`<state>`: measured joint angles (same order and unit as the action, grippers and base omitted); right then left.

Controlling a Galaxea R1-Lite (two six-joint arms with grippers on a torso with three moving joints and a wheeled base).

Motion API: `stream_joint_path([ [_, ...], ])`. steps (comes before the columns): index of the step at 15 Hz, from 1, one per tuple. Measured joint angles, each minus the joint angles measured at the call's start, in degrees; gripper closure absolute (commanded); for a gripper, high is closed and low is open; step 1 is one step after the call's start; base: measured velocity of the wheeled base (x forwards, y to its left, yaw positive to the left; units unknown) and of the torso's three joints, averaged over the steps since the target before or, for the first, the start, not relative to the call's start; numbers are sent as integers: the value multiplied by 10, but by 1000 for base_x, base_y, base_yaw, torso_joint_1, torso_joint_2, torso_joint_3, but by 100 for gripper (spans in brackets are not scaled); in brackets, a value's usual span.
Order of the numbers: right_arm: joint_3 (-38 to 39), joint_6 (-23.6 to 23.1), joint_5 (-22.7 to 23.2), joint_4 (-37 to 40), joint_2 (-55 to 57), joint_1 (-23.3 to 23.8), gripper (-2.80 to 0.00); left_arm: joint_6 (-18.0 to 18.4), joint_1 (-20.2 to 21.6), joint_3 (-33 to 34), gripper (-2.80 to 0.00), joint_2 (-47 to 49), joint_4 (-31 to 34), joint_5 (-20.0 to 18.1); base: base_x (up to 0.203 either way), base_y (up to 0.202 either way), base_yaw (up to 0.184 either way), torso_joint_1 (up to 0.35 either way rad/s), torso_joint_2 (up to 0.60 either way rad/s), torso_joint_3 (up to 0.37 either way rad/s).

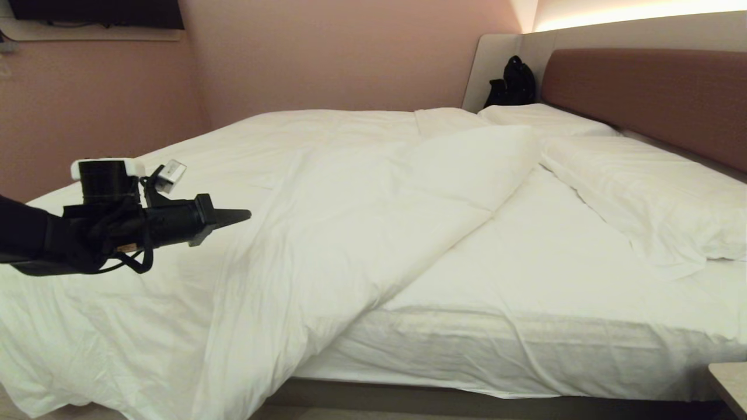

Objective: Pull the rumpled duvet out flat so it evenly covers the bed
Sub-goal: Hold the folded corner of the quilt

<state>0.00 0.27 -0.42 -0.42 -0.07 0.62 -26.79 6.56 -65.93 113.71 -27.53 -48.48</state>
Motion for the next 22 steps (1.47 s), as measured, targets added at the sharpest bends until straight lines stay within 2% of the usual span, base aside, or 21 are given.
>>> stream_joint_path([
  [12, 0, 0, 0, 0, 0, 0, 0, 9, -3, -49, 0, 93, -4, -1, 0, 0, 0, 0, 0, 0],
  [13, 0, 0, 0, 0, 0, 0, 0, 9, -4, -50, -280, 96, -11, -1, 0, 0, 0, 0, 0, 0],
  [22, 0, 0, 0, 0, 0, 0, 0, 14, 5, -77, -280, 130, -63, 17, 0, 0, 0, 0, 0, 0],
])
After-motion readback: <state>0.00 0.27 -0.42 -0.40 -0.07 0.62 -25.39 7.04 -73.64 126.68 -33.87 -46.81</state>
